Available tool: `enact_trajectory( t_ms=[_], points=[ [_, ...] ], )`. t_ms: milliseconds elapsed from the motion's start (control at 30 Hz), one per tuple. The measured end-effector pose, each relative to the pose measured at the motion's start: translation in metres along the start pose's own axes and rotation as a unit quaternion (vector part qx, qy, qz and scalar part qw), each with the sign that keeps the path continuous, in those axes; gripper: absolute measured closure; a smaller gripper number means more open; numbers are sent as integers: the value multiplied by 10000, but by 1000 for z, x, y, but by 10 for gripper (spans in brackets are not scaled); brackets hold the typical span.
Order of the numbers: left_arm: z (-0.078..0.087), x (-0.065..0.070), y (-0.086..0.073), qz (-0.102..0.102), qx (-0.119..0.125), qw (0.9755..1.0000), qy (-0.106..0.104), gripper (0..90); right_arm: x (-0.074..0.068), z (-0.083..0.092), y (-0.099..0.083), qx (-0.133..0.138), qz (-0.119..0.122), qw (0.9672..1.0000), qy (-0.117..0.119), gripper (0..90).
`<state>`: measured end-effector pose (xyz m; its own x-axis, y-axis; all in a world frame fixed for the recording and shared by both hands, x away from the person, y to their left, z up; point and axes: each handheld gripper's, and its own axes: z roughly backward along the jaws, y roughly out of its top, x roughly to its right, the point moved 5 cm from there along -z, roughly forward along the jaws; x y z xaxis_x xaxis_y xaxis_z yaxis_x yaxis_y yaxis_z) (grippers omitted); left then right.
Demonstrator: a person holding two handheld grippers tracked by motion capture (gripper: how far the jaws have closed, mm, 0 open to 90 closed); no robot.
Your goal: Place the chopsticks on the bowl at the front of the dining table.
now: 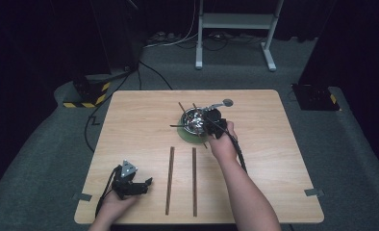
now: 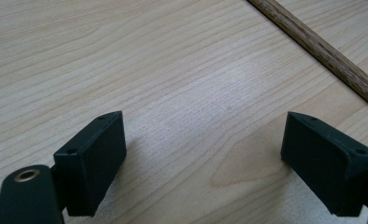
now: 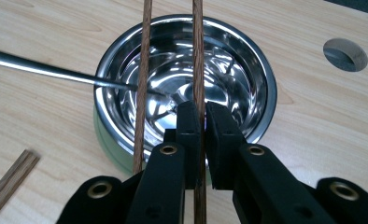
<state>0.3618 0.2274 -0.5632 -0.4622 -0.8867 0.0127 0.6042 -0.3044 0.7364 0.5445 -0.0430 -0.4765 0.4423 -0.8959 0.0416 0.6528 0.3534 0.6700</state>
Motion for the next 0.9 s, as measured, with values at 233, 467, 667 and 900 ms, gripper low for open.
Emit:
enact_trajectory(
  t_ms=[233,467,667,900],
  points=[
    [0,0,0,-23,10,10000,-11,141,3,-9,11,-39,-18,10000,-53,842],
    [0,0,0,-26,3,10000,-13,141,1,-15,19,-19,-46,10000,16,843],
    [0,0,0,-25,4,10000,-7,141,-5,-25,29,-85,-58,9999,52,842],
    [0,0,0,-22,7,10000,-15,141,-13,-34,34,-106,-45,9999,87,841]
  ],
)
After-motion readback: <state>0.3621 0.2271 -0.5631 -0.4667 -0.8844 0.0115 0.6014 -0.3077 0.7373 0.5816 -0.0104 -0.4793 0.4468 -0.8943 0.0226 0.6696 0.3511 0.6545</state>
